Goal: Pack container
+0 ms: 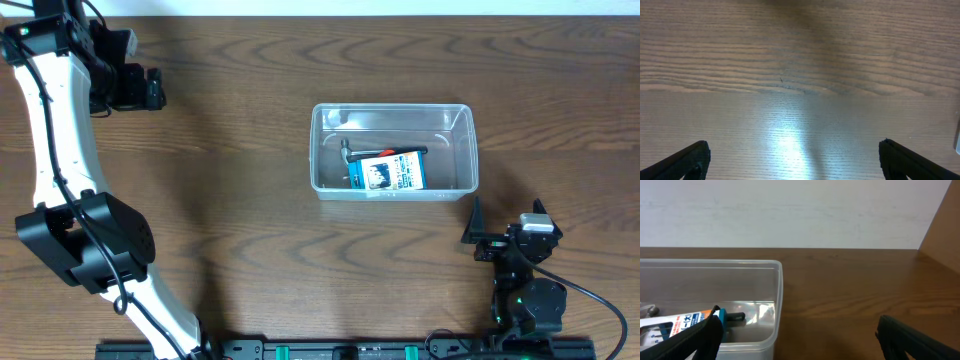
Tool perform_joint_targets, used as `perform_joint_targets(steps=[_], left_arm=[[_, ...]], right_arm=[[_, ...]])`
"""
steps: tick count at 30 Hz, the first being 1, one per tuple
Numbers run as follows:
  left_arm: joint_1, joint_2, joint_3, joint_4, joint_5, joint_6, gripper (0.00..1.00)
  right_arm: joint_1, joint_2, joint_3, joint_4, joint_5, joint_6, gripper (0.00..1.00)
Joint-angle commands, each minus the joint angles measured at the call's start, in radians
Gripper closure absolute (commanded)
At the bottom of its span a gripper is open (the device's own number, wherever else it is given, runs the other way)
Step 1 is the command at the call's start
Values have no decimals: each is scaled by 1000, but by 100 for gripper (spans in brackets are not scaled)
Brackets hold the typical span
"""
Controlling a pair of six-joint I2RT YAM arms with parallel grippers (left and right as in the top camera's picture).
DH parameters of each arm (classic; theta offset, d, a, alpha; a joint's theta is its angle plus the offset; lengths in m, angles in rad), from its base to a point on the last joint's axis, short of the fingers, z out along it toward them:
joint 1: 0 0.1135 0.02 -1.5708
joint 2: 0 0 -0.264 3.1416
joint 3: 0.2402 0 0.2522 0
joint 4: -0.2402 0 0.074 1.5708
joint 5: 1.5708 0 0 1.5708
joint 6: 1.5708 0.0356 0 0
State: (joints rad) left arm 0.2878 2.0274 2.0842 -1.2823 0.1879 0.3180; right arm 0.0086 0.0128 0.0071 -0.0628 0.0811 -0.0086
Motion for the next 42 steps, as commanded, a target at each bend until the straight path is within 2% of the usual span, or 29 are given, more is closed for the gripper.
perform_joint_targets(steps=[1,30,42], left_arm=[[3,11,-6,-3,10,-2,2],[3,11,-6,-3,10,-2,2],[-34,-134,-7,-4,10,-2,2]], right_arm=[[-10,-7,-2,-5,-7,-8,1],[-10,-7,-2,-5,-7,-8,1],[-10,-7,-2,-5,-7,-7,1]])
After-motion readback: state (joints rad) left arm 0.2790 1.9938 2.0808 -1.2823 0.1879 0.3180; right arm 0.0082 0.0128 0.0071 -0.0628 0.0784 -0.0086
